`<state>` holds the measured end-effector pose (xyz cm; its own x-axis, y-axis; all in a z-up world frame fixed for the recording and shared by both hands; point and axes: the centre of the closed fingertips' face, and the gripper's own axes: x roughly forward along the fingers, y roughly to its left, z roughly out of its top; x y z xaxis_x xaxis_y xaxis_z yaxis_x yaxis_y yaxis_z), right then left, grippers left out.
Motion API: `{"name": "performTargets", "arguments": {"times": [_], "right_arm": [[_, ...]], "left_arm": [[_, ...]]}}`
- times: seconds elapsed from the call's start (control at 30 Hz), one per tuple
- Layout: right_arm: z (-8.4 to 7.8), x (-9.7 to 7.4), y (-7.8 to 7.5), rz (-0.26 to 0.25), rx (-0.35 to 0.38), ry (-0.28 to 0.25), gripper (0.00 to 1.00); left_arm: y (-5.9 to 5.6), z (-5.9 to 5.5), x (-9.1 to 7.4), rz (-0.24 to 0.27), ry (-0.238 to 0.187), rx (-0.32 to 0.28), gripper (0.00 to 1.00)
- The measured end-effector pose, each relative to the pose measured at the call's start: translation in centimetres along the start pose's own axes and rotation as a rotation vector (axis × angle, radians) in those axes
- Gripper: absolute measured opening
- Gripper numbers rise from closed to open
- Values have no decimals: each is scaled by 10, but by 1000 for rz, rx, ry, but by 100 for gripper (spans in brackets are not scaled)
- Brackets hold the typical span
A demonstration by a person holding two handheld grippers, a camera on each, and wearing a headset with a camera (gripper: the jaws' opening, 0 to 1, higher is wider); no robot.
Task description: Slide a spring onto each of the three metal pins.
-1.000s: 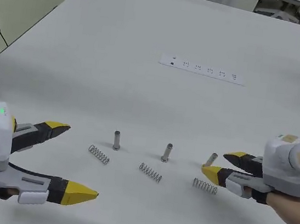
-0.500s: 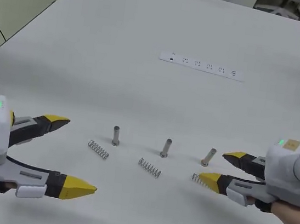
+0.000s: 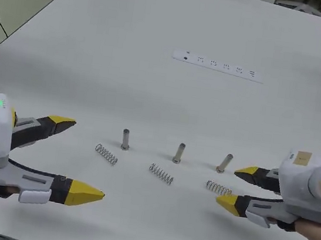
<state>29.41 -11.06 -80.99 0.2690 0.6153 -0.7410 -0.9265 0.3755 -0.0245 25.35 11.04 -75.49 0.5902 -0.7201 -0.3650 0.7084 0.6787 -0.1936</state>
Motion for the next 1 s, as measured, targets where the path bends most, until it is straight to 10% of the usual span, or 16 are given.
{"name": "performTargets", "arguments": {"times": [0.3, 1.0], "right_arm": [[-12, 11, 2, 69, -120, 128, 33], [-25, 29, -11, 108, -128, 244, 18]], "left_arm": [[1, -1, -2, 7, -1, -4, 98], [0, -3, -5, 12, 0, -6, 98]]}}
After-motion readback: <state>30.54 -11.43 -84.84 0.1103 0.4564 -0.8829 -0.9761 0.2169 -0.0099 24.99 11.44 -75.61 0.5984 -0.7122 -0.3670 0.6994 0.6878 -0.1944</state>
